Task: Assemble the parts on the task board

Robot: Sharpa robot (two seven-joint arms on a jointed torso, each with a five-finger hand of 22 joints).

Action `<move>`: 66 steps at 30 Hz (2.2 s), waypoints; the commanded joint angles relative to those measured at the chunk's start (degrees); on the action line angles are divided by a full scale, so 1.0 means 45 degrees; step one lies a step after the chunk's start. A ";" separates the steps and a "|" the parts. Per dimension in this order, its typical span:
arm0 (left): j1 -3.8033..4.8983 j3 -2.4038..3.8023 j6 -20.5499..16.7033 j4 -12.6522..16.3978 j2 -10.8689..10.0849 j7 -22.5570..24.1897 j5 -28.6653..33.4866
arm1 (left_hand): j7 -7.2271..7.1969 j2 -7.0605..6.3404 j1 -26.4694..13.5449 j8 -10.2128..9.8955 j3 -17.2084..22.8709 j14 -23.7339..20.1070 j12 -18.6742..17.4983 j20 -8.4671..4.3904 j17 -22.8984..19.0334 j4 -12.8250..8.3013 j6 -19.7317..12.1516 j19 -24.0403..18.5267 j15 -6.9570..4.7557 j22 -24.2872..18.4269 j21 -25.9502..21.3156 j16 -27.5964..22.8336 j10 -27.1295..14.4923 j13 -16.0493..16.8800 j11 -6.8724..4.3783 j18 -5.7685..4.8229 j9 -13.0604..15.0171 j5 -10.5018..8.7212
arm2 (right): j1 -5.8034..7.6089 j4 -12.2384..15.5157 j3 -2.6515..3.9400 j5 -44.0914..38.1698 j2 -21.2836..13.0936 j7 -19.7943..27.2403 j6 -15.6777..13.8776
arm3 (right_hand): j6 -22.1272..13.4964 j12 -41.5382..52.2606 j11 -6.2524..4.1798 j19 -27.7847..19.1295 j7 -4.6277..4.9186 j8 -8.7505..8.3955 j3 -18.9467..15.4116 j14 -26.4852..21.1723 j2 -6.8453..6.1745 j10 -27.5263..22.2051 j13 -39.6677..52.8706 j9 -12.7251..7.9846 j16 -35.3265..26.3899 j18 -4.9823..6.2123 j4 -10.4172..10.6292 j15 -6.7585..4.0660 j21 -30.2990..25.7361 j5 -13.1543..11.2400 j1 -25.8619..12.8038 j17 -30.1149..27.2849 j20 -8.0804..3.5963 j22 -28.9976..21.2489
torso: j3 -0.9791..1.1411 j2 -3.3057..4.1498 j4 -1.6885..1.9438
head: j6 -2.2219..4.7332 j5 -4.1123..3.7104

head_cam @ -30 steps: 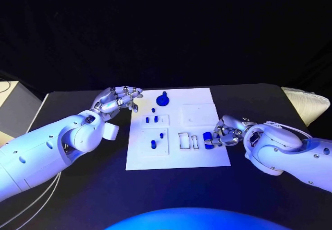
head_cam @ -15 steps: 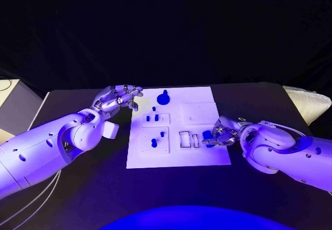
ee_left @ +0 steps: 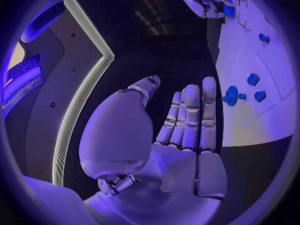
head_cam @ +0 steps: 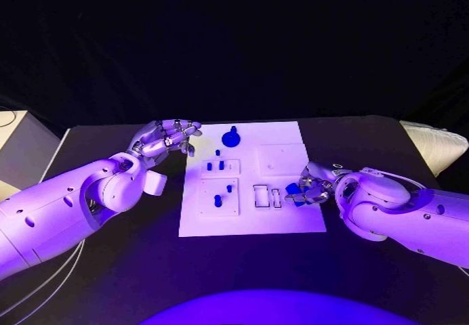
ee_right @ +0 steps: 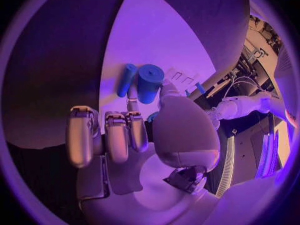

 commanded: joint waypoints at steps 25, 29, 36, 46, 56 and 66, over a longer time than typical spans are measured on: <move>-0.0024 0.0013 0.0288 0.0011 0.0026 -0.0106 0.0026 | 0.0039 0.0136 0.0031 0.0109 -0.0097 0.0060 0.0104 0.0034 -0.0021 0.0046 -0.0092 0.0117 0.0026 -0.0033 -0.0069 0.0048 -0.0119 0.0023 0.0034 0.0185 -0.0015 0.0083 | 0.0260 0.1449 0.0033 0.1797 -0.0191 0.0017 -0.2121 | 0.0269 0.0518 -0.0257 0.1018 -0.0191 0.0211 0.1701 0.1305 0.0405 0.1261 0.3255 -0.2196 0.0243 -0.0419 0.0009 -0.0191 0.0980 0.1104 0.0812 0.3350 -0.0107 0.2705 | 0.0003 0.0007 -0.0036 | 0.0076 0.0013; -0.0032 0.0013 0.0294 -0.0013 0.0051 -0.0130 0.0021 | 0.0039 0.0136 0.0031 0.0109 -0.0097 0.0060 0.0104 0.0034 -0.0021 0.0046 -0.0092 0.0117 0.0026 -0.0033 -0.0069 0.0048 -0.0119 0.0023 0.0034 0.0185 -0.0015 0.0083 | 0.0335 0.1495 0.0043 0.2111 -0.0102 0.0034 -0.2121 | 0.0338 0.0586 -0.0268 0.1026 -0.0209 0.0242 0.1812 0.1305 0.0444 0.1297 0.3300 -0.2212 0.0243 -0.0426 0.0013 -0.0196 0.1012 0.0915 0.0458 0.3350 -0.0109 0.2733 | -0.0003 0.0016 -0.0043 | 0.0078 0.0003; -0.0063 0.0013 0.0305 -0.0043 0.0099 -0.0170 0.0015 | 0.0040 0.0148 0.0043 0.0111 -0.0099 0.0059 0.0105 0.0034 -0.0021 0.0049 -0.0095 0.0119 0.0026 -0.0035 -0.0071 0.0049 -0.0127 0.0024 0.0034 0.0185 -0.0016 0.0086 | 0.0377 0.1092 0.0031 0.2381 0.0435 0.0030 -0.1528 | 0.0402 0.0633 -0.0291 0.1039 -0.0236 0.0282 0.1988 0.1305 0.0461 0.1321 0.3332 -0.2244 0.0243 -0.0438 0.0006 -0.0213 0.1065 0.0549 0.0185 0.3350 -0.0119 0.2776 | -0.0016 0.0000 -0.0060 | 0.0066 -0.0067; -0.0072 0.0013 0.0334 -0.0043 0.0115 -0.0217 0.0007 | 0.0029 0.0190 0.0095 0.0109 -0.0129 0.0051 0.0095 0.0034 -0.0023 0.0072 -0.0139 0.0133 0.0031 -0.0044 -0.0083 0.0050 -0.0216 0.0022 0.0038 0.0185 -0.0026 0.0092 | 0.0345 0.0435 -0.0070 0.1837 0.1223 -0.0057 -0.0325 | 0.0542 0.0666 -0.0325 0.1135 -0.0282 0.0457 0.2057 0.1305 0.0735 0.1338 0.3352 -0.2316 0.0243 -0.0508 0.0014 -0.0235 0.1377 -0.0128 -0.0806 0.3350 -0.0138 0.2983 | -0.0010 -0.0006 -0.0005 | 0.0028 -0.0059; -0.0073 0.0013 0.0344 -0.0035 0.0108 -0.0240 0.0006 | 0.0024 0.0201 0.0108 0.0107 -0.0137 0.0048 0.0093 0.0035 -0.0023 0.0079 -0.0154 0.0136 0.0031 -0.0046 -0.0086 0.0050 -0.0239 0.0022 0.0036 0.0184 -0.0029 0.0093 | 0.0315 0.0266 -0.0102 0.1374 0.1633 -0.0108 0.0082 | 0.0600 0.0666 -0.0348 0.1169 -0.0310 0.0539 0.2011 0.1305 0.0857 0.1338 0.3352 -0.2328 0.0243 -0.0532 0.0015 -0.0252 0.1485 -0.0256 -0.1077 0.3350 -0.0149 0.3052 | 0.0016 0.0006 -0.0018 | 0.0042 -0.0028; -0.0074 0.0013 0.0364 -0.0042 0.0109 -0.0271 0.0005 | 0.0023 0.0215 0.0115 0.0106 -0.0155 0.0046 0.0089 0.0035 -0.0023 0.0096 -0.0173 0.0142 0.0030 -0.0050 -0.0090 0.0053 -0.0277 0.0022 0.0038 0.0184 -0.0034 0.0091 | 0.0311 0.0257 -0.0106 0.1116 0.1808 -0.0126 0.0032 | 0.0609 0.0666 -0.0352 0.1184 -0.0315 0.0553 0.2000 0.1305 0.0874 0.1338 0.3352 -0.2331 0.0243 -0.0543 0.0014 -0.0255 0.1532 -0.0271 -0.1124 0.3350 -0.0151 0.3081 | 0.0016 0.0011 -0.0021 | 0.0034 -0.0001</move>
